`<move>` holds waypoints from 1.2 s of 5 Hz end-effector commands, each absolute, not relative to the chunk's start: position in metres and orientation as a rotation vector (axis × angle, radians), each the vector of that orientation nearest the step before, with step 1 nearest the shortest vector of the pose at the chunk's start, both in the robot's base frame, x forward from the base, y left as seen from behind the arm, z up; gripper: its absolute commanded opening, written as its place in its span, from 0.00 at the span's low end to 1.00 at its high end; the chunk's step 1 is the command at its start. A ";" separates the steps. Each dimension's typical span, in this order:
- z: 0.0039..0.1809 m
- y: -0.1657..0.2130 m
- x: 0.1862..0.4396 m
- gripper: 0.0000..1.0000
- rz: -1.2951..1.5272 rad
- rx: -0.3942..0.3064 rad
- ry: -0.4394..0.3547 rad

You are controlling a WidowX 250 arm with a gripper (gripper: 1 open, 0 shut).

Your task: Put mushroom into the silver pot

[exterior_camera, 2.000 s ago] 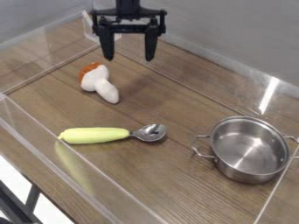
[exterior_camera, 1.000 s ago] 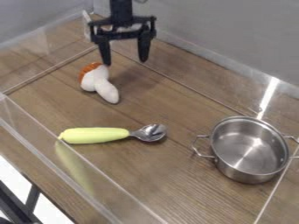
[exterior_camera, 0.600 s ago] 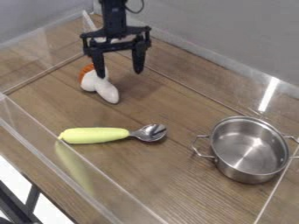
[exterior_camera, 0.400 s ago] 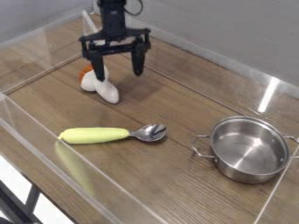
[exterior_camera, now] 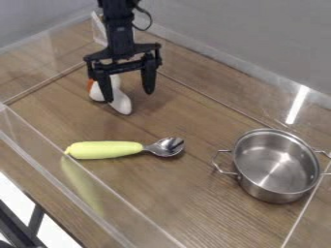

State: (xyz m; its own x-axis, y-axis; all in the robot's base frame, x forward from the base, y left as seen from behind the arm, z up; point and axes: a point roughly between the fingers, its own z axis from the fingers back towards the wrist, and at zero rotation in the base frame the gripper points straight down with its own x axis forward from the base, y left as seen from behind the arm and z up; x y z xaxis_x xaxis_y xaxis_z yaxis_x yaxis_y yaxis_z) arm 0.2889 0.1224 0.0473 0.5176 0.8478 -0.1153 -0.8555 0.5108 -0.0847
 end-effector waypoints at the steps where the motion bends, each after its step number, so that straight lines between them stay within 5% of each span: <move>1: 0.052 0.127 0.289 1.00 1.099 -0.147 0.006; 2: 0.050 0.128 0.293 1.00 1.048 -0.143 0.011; 3: 0.050 0.127 0.297 0.00 0.991 -0.142 0.017; 4: 0.050 0.139 0.298 0.00 1.010 -0.148 0.014; 6: 0.079 0.150 0.298 0.00 0.943 -0.189 -0.038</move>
